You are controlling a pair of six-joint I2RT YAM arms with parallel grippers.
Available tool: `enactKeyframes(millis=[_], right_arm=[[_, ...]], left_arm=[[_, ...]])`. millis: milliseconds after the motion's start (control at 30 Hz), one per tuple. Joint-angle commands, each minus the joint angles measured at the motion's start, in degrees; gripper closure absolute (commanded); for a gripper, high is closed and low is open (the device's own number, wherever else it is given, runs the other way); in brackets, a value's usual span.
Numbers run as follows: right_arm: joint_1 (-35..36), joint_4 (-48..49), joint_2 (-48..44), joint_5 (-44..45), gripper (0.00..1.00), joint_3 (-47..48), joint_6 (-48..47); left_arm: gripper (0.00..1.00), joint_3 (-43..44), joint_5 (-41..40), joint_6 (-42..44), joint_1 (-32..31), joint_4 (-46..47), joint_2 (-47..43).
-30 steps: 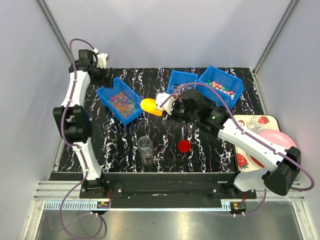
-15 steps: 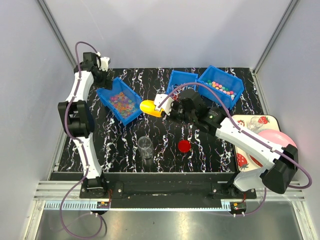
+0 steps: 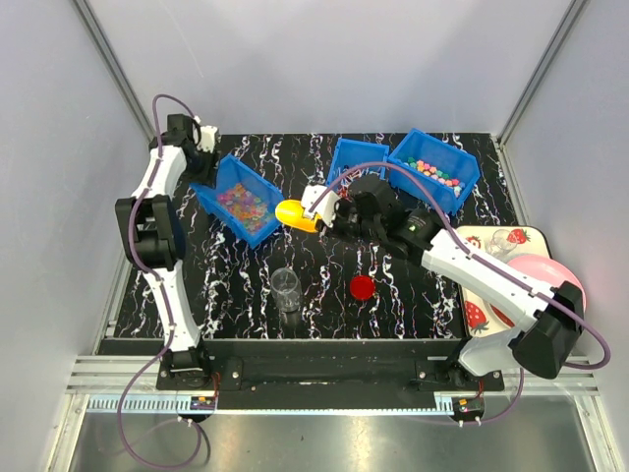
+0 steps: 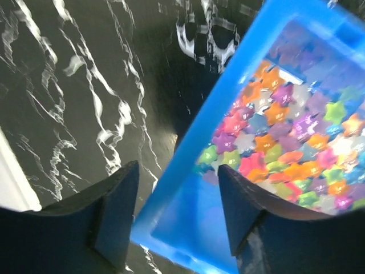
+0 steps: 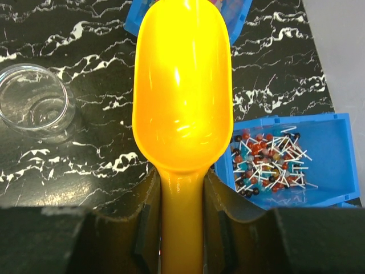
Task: Pack the candies
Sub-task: Scoop the fake candies from the storage box.
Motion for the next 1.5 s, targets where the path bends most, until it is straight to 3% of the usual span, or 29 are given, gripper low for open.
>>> enactKeyframes(millis=[0,200,400,700,933,1000,1333,1467], right_arm=[[-0.35,-1.97,1.68,0.92,1.0,5.22,-0.61],[-0.35,-8.03,5.89,2.67,1.0,12.43,-1.49],[-0.44,-14.89,12.12,5.92,1.0,20.78,-3.86],[-2.9,-31.58,30.39,3.03,1.0,46.08,-6.15],[-4.66,-37.66,39.64,-0.05,1.0,62.25,-7.11],[-4.92,-38.9,41.4,-0.14,1.0,63.76,-7.64],[-5.45,-39.25,44.04,-1.28,1.0,65.35,-8.43],[-5.54,-39.34,45.01,-1.28,1.0,65.87,-8.17]], left_arm=[[0.45,-6.73,0.47,-4.57,-0.11,-0.72,-5.8],[0.48,-15.44,1.96,-8.62,-0.11,0.86,-11.34],[0.43,-18.18,6.97,-7.13,-0.47,-0.01,-16.79],[0.42,-15.55,6.71,-1.6,-0.82,-4.32,-15.39],[0.49,-7.73,7.23,1.22,-0.73,-9.59,-9.16],[0.53,-6.15,6.71,1.4,-0.73,-10.81,-7.57],[0.58,-3.77,1.88,2.54,-0.56,-14.78,-2.82],[0.66,-4.03,1.17,2.89,-0.64,-15.66,-1.95]])
